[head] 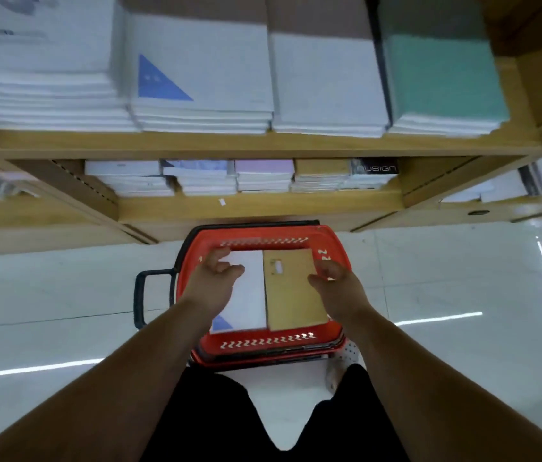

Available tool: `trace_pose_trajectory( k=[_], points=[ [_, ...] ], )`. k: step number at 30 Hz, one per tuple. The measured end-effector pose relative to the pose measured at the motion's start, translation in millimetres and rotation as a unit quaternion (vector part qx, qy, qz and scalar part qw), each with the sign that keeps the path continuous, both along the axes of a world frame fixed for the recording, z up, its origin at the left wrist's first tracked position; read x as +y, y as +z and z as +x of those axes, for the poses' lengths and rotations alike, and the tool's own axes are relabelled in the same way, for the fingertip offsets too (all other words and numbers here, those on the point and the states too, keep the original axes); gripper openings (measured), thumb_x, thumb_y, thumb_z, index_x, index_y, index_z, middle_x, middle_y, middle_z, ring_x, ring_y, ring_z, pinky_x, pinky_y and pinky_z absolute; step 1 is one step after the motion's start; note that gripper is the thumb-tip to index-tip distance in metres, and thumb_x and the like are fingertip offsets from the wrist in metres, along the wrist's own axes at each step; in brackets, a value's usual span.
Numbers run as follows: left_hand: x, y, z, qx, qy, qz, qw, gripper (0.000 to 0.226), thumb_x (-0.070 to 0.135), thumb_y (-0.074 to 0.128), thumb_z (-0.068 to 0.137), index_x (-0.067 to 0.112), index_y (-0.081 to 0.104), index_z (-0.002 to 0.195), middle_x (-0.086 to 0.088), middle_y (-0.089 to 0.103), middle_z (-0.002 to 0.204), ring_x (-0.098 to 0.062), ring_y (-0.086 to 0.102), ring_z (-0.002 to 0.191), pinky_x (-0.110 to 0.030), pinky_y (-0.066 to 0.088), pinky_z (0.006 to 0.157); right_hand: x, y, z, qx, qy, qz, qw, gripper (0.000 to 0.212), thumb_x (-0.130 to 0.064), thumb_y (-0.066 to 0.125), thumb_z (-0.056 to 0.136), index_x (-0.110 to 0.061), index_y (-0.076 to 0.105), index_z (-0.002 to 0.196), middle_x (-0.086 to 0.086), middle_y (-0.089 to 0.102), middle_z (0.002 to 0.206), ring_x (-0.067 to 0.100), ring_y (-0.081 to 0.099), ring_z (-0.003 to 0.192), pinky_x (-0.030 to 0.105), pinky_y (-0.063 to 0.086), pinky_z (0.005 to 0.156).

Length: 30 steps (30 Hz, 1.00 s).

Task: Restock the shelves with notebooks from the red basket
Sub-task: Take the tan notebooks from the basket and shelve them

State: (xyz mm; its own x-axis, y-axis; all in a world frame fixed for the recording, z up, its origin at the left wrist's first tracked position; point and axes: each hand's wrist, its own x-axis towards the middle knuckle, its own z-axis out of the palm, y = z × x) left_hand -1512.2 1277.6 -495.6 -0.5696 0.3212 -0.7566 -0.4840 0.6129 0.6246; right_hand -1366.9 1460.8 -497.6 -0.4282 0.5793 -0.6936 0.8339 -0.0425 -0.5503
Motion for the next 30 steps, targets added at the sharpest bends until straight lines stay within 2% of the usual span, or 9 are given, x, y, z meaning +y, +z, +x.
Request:
trace_pose_trajectory(
  k=[2, 5, 10, 14, 16, 20, 22, 25, 30],
  points=[
    [14.5, -29.4, 14.7, -0.008, 0.017, -0.004, 1.000, 0.023, 0.017, 0.064, 0.097, 0.027, 0.062, 0.118, -0.010, 0.060, 0.137, -0.027, 0.063, 0.113, -0.039, 0.052, 0.092, 18.4, -29.6, 9.9, -0.003, 0.015, -0.010, 1.000, 0.041, -0.037, 0.065, 0.094, -0.033, 0.060, 0.134, -0.001, 0.064, 0.129, 0.019, 0.067, 0.103, 0.044, 0.060, 0.087],
    [34.0, -84.3, 41.6, -0.020, 0.061, -0.022, 0.998, 0.042, 0.022, 0.070, 0.092, 0.028, 0.057, 0.131, -0.015, 0.061, 0.134, -0.024, 0.064, 0.099, -0.034, 0.048, 0.077, 49.8, -81.8, 26.9, -0.024, 0.060, -0.019, 0.998, 0.045, -0.042, 0.063, 0.094, -0.035, 0.057, 0.137, -0.002, 0.062, 0.133, 0.024, 0.063, 0.114, 0.049, 0.056, 0.095],
    [72.0, -165.5, 74.2, 0.011, 0.015, -0.109, 0.994, 0.055, 0.031, 0.069, 0.093, 0.027, 0.050, 0.143, -0.009, 0.057, 0.141, -0.027, 0.065, 0.104, -0.039, 0.056, 0.089, 83.4, -170.6, 53.6, -0.050, 0.125, -0.034, 0.990, 0.049, -0.045, 0.063, 0.093, -0.034, 0.053, 0.140, -0.002, 0.060, 0.138, 0.024, 0.060, 0.122, 0.051, 0.054, 0.098],
    [94.8, -232.6, 82.4, 0.041, -0.086, -0.150, 0.984, 0.067, 0.031, 0.069, 0.093, 0.028, 0.037, 0.152, -0.009, 0.051, 0.148, -0.029, 0.063, 0.109, -0.039, 0.055, 0.092, 96.7, -239.5, 56.4, -0.049, 0.171, -0.015, 0.984, 0.051, -0.041, 0.063, 0.093, -0.031, 0.050, 0.142, -0.001, 0.063, 0.134, 0.017, 0.066, 0.105, 0.045, 0.059, 0.090],
    [101.6, -259.2, 84.6, 0.064, -0.156, -0.163, 0.972, 0.070, 0.029, 0.069, 0.093, 0.028, 0.035, 0.154, -0.010, 0.057, 0.141, -0.027, 0.064, 0.105, -0.033, 0.053, 0.089, 98.3, -270.7, 56.7, -0.048, 0.208, 0.003, 0.977, 0.053, -0.039, 0.065, 0.093, -0.029, 0.051, 0.143, -0.002, 0.066, 0.128, 0.016, 0.068, 0.098, 0.042, 0.060, 0.085],
    [104.8, -304.3, 90.9, 0.105, -0.256, -0.182, 0.944, 0.067, 0.033, 0.066, 0.084, 0.033, 0.044, 0.148, -0.010, 0.065, 0.120, -0.028, 0.068, 0.095, -0.038, 0.059, 0.081, 95.2, -321.2, 60.5, -0.069, 0.282, 0.020, 0.957, 0.040, -0.036, 0.055, 0.099, -0.026, 0.052, 0.138, -0.002, 0.065, 0.122, 0.012, 0.064, 0.094, 0.030, 0.051, 0.075],
    [104.2, -321.7, 99.3, 0.107, -0.283, -0.197, 0.933, 0.068, 0.037, 0.066, 0.084, 0.030, 0.043, 0.147, -0.010, 0.060, 0.125, -0.030, 0.064, 0.103, -0.040, 0.059, 0.085, 91.7, -336.8, 62.5, -0.081, 0.239, 0.004, 0.968, 0.045, -0.035, 0.057, 0.094, -0.031, 0.051, 0.139, -0.002, 0.065, 0.118, 0.017, 0.066, 0.097, 0.037, 0.055, 0.078],
    [108.7, -337.6, 115.9, 0.097, -0.290, -0.210, 0.929, 0.067, 0.035, 0.066, 0.089, 0.023, 0.038, 0.149, -0.016, 0.044, 0.141, -0.037, 0.055, 0.118, -0.044, 0.055, 0.094, 85.6, -353.0, 62.4, -0.075, 0.204, 0.022, 0.976, 0.058, -0.036, 0.065, 0.089, -0.029, 0.047, 0.144, 0.001, 0.066, 0.125, 0.025, 0.066, 0.112, 0.051, 0.056, 0.096],
    [119.8, -350.7, 141.1, 0.112, -0.213, -0.199, 0.950, 0.065, 0.021, 0.060, 0.090, 0.032, 0.033, 0.149, -0.011, 0.033, 0.152, -0.040, 0.038, 0.132, -0.050, 0.042, 0.106, 78.1, -373.6, 59.3, -0.074, 0.158, 0.015, 0.985, 0.068, -0.026, 0.067, 0.092, -0.038, 0.035, 0.150, 0.000, 0.058, 0.139, 0.023, 0.060, 0.122, 0.045, 0.054, 0.098]
  ],
)
